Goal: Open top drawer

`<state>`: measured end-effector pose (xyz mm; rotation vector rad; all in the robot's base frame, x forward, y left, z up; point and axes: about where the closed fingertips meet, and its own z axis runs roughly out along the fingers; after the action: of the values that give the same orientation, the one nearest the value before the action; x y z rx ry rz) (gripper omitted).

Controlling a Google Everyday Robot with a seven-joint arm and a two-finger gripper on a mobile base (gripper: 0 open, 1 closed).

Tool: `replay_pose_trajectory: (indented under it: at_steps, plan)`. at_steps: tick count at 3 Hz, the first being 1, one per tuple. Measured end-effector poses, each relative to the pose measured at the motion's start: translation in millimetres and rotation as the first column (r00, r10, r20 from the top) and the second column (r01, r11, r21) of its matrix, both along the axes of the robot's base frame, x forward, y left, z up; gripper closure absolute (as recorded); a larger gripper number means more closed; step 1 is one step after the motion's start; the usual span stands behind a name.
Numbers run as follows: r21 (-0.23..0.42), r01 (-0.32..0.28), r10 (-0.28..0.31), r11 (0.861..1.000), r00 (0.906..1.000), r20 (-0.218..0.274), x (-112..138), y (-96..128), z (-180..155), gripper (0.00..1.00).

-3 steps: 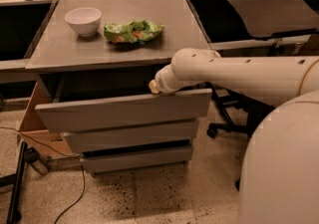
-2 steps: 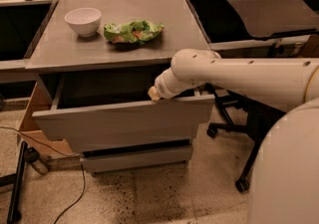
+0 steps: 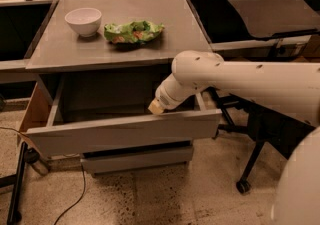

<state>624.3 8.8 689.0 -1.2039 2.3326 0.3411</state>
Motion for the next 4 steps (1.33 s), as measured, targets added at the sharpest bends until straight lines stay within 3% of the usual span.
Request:
replay_pose_trajectory:
  at_steps: [1, 2, 3, 4]
  plan:
    - [-0.034, -0.163, 0.163, 0.986, 0.9866, -0.009, -31, -1, -2, 1.00]
    - [-0.102, -0.391, 0.391, 0.915, 0.9200, -0.022, -67, -11, 0, 1.00]
    - [-0.135, -0.484, 0.484, 0.865, 0.8743, -0.032, -85, -19, 3, 1.00]
    - [-0.156, -0.541, 0.543, 0.827, 0.8390, -0.029, -97, -23, 14, 1.00]
